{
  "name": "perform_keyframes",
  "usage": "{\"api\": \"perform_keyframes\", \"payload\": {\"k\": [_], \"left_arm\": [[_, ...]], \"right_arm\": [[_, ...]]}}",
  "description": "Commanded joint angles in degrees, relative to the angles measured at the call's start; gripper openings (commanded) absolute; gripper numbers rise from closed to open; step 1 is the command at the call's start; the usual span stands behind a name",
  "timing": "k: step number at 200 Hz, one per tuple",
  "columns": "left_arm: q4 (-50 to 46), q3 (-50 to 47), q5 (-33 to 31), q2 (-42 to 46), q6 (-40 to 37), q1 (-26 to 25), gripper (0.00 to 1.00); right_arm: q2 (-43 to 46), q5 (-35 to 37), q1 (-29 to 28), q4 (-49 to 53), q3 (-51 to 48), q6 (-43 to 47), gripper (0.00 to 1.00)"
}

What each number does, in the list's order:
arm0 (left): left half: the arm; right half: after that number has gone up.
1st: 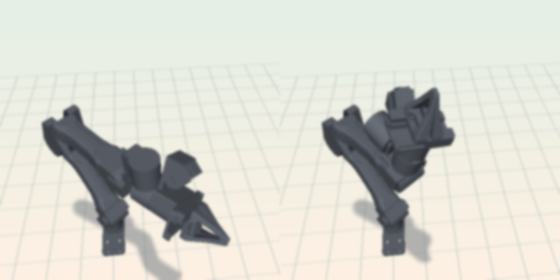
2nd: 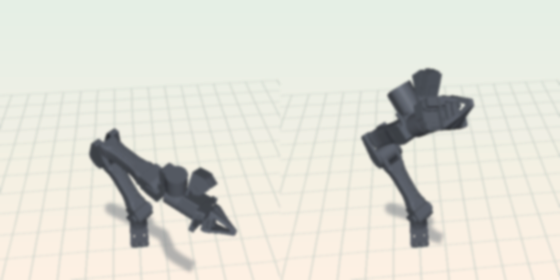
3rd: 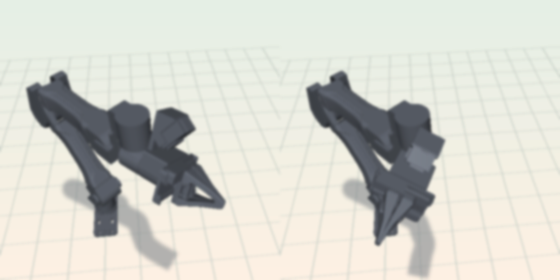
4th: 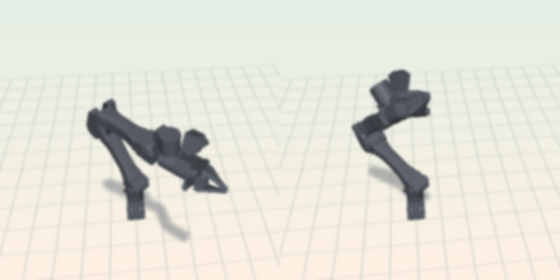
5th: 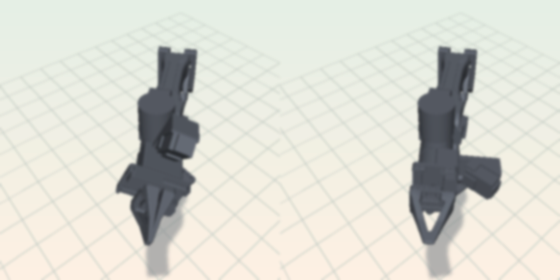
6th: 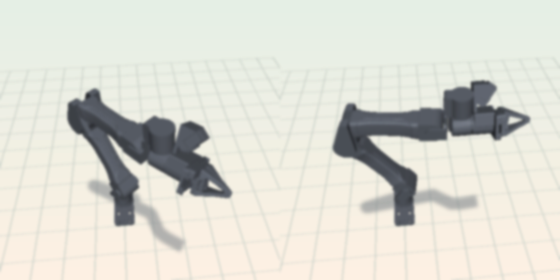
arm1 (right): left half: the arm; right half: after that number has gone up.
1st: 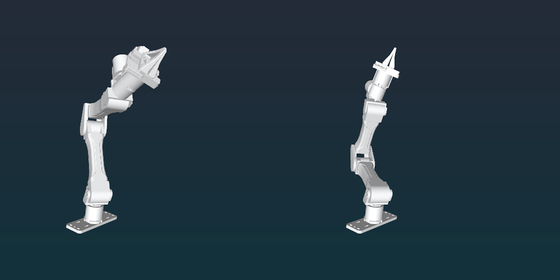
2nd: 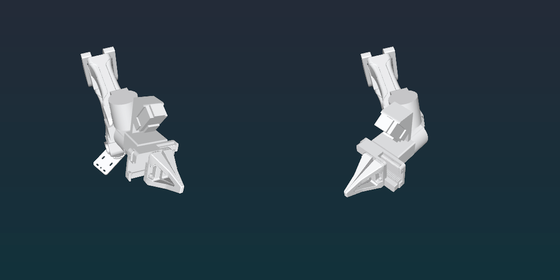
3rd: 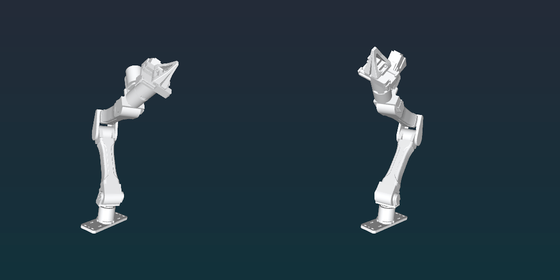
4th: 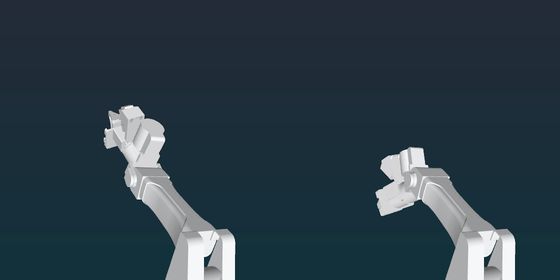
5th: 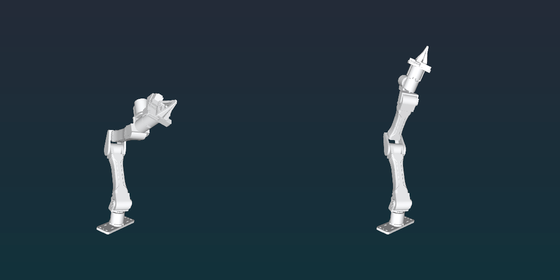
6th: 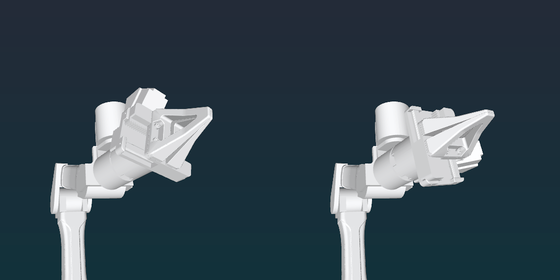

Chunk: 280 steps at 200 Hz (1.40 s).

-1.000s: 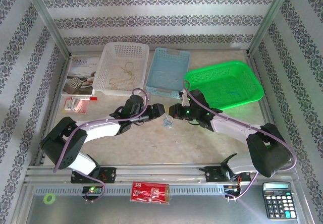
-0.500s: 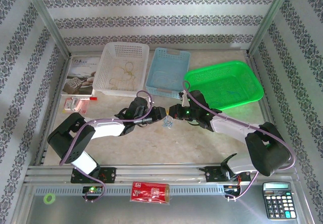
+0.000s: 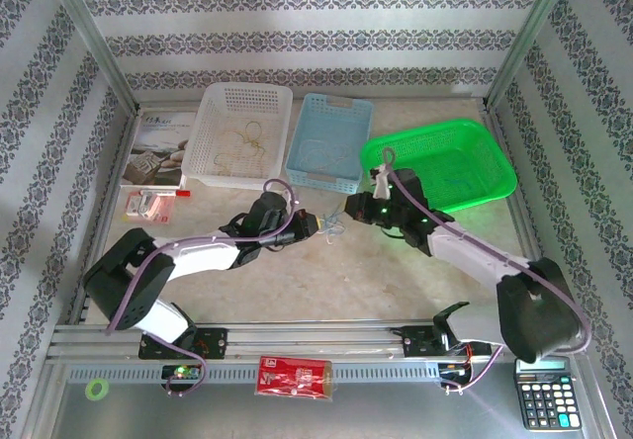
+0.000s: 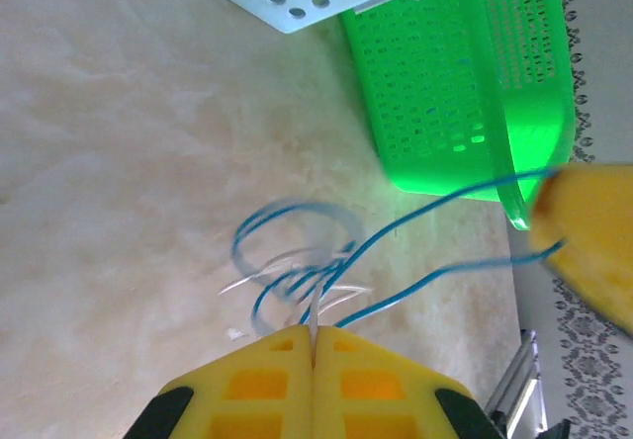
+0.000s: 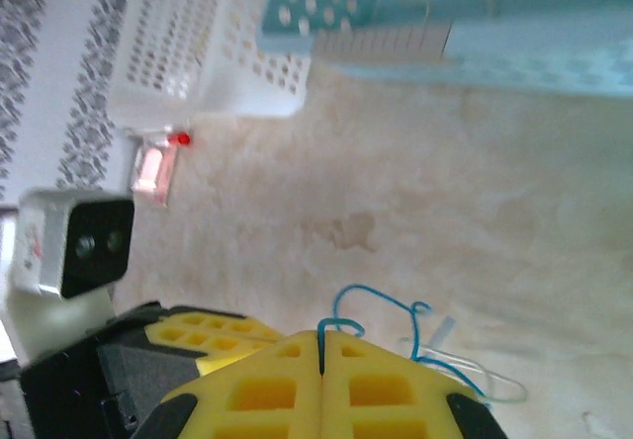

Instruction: Untangle the cables

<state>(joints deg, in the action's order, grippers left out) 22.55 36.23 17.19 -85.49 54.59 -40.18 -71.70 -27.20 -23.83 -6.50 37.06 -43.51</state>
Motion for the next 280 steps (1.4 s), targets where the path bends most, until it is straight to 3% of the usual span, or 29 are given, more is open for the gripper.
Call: {"api": "perform_keyframes", "payload": {"k": [1, 94, 167, 200, 243, 280], "left_arm": [[-8.82, -2.21, -5.16, 3.52, -4.83, -0.51, 0.0], [-13.88, -9.64, -9.79, 8.55, -6.11, 0.7, 0.0], [-15.04, -11.13, -10.18, 9.46, -6.74, 1.07, 0.0], [-13.79, -10.38, -8.84, 10.53, -6.73, 1.16, 0.0], [-17.72, -5.06, -6.81, 14.54, -8.05, 1.16, 0.53], [-22.68, -0.04, -6.47, 18.94, -9.37, 1.24, 0.77]], "right_arm": [[4.2, -2.85, 3.45, 3.23, 2.86, 0.97, 0.0], [14.08, -11.81, 21.79, 4.45, 16.57, -6.09, 0.0], [12.26, -12.84, 26.07, 1.58, 24.73, -8.33, 0.0], [9.94, -17.46, 25.39, -2.11, 24.75, -10.69, 0.0], [8.88, -21.65, 22.08, -2.2, 22.9, -8.0, 0.0], [9.04, -23.57, 19.69, -2.41, 19.84, -5.95, 0.0]]}}
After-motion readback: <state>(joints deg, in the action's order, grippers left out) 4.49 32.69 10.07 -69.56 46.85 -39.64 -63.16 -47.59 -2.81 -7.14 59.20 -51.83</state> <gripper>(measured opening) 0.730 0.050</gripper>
